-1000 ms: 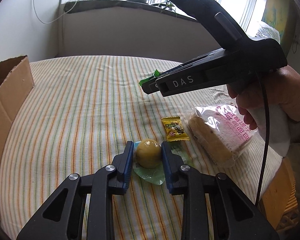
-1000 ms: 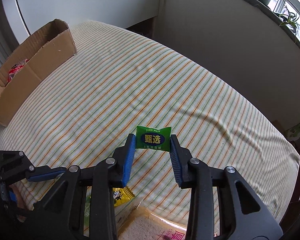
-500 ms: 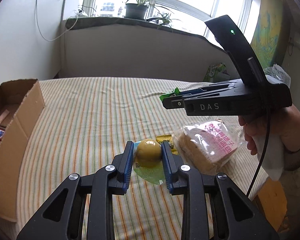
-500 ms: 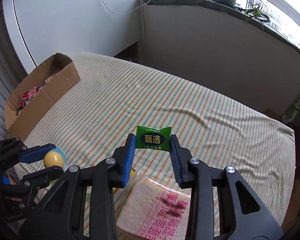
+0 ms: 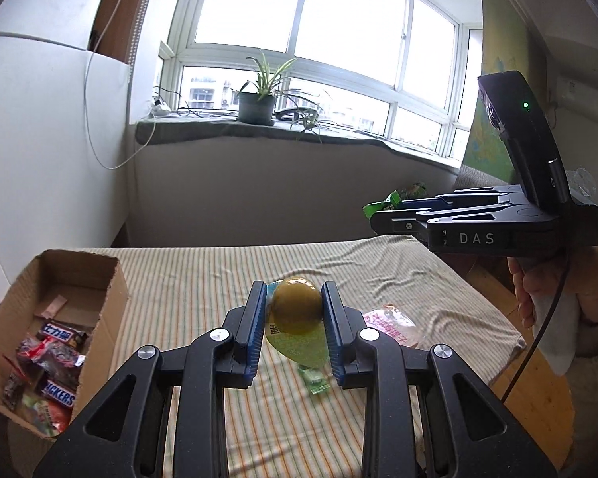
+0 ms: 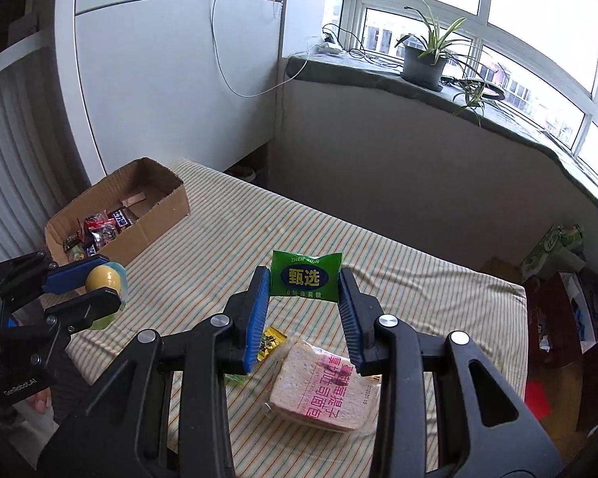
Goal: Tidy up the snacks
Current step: 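Carry both candies into the cardboard box and open both tools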
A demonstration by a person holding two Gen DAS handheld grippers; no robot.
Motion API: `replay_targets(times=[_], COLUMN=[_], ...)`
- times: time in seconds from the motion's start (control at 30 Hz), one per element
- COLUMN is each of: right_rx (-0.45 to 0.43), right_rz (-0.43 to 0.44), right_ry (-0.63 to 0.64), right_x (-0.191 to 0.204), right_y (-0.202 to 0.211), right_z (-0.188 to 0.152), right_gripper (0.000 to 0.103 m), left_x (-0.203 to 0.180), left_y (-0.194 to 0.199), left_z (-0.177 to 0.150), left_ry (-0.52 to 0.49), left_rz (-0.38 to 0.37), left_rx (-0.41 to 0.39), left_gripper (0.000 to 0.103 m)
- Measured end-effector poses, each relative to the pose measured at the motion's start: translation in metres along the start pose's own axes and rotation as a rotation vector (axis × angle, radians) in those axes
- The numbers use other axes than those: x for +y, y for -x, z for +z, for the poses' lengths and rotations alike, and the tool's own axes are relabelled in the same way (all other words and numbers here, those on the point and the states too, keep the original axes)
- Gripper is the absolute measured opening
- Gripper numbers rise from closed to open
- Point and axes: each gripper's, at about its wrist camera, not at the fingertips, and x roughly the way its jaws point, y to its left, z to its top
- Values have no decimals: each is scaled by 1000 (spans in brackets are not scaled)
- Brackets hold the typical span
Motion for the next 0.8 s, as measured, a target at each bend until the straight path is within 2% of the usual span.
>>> replay_targets(times=[0.2,0.37,0.63,0.8], right_rx=[28,54,65,60], right_rz=[28,87,259,321], right_ry=[37,99,232,271], right_x=[40,95,207,248], right_y=[-21,-52,-104,-112], right_z=[9,27,60,66], right_gripper=[36,36,36,36], left_x=[25,64,158,203], left_y=[10,20,53,77], left_z=[-6,-10,-29,-36], left_ry=[47,116,257,310], left_rz=[11,50,230,334], left_rx=[-19,-41,-66,-83], left_gripper=[26,26,26,26])
